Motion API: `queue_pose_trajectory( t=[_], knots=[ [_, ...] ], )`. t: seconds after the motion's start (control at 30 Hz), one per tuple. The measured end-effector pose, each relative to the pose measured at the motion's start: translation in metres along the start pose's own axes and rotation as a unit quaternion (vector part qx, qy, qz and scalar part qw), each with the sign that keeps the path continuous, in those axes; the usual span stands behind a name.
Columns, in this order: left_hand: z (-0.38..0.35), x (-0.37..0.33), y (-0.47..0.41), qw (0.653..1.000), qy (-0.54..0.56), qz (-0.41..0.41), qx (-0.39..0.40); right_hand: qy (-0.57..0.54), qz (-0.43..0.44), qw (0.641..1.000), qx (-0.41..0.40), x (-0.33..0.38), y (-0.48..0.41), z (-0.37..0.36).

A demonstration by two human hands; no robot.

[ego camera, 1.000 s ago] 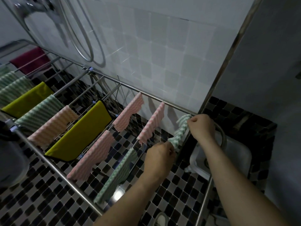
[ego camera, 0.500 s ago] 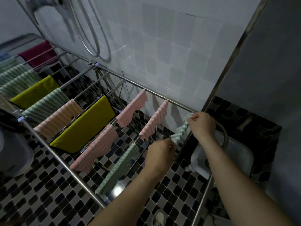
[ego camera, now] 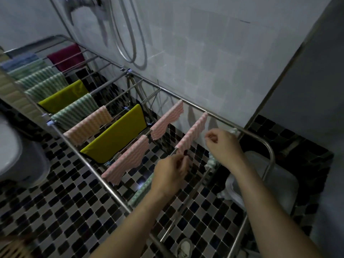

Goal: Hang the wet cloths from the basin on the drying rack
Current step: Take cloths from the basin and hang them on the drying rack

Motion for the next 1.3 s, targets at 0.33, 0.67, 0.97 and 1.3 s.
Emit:
queue_pose_trajectory(
  t=[0.33,0.67,0.97,1.3],
  knots=[
    [0.152,0.087,0.103,0.979,0.061,0.076,-0.176,-0.027,0.136,0.985,0.103,0.158,0.090,-0.119],
    [0.309,0.211,0.278,0.928,0.028,0.190,-0.319,-0.210,0.093,0.925,0.304,0.320,0.213,-0.276],
    [0.432,0.333,0.429,0.762,0.140,0.329,-0.540,-0.360,-0.095,0.740,0.560,0.446,0.307,-0.431],
    [0.495,0.444,0.494,0.642,0.185,0.442,-0.598,-0.225,-0.022,0.724,0.652,0.564,0.328,-0.568]
  ],
)
Point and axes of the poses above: each hand's wrist, its own y-axis away from the middle knuckle, its own z-axis out of the back of the hand, x = y × z, the point moved 8 cm from there along -y, towards the middle knuckle, and after that the axes turned 1 degree about -x, right-handed, at the moved point
